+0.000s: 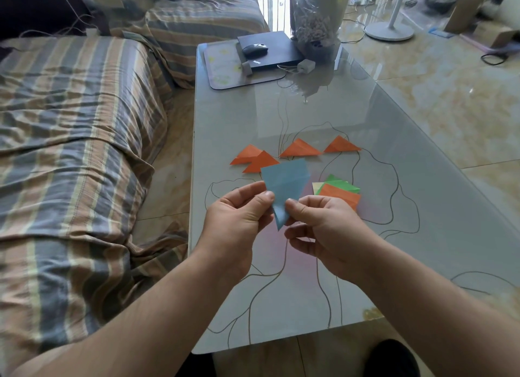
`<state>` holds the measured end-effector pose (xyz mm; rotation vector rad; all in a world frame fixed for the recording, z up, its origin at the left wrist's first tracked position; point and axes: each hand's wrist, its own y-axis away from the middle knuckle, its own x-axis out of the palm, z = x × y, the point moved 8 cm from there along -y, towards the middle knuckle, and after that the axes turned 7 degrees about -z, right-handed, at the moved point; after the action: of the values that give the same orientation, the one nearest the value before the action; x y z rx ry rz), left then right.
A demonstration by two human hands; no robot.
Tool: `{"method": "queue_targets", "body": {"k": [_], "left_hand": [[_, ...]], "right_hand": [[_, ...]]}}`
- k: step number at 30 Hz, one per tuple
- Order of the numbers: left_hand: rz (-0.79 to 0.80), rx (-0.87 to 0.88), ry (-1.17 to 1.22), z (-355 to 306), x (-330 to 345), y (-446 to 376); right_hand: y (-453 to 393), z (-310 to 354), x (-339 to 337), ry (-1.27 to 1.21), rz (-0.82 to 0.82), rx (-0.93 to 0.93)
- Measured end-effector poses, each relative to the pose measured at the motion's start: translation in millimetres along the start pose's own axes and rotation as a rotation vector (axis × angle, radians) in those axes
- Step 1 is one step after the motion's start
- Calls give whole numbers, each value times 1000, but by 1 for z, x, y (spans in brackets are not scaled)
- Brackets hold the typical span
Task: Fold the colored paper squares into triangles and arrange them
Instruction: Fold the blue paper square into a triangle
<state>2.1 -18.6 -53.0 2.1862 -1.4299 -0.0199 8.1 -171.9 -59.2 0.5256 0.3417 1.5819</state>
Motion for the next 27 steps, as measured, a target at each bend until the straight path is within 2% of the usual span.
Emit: {"method": "queue_targets", "body": {"k": [13, 18, 27], "left_hand": [[-10, 0, 14, 2, 1, 2], [-40, 10, 33, -1, -4, -2], [-56, 32, 39, -4, -6, 0]], "right_hand": [[4, 1, 10, 144, 26, -107], [8, -5, 16, 232, 106, -88], [8, -1, 18, 353, 102, -159]]}}
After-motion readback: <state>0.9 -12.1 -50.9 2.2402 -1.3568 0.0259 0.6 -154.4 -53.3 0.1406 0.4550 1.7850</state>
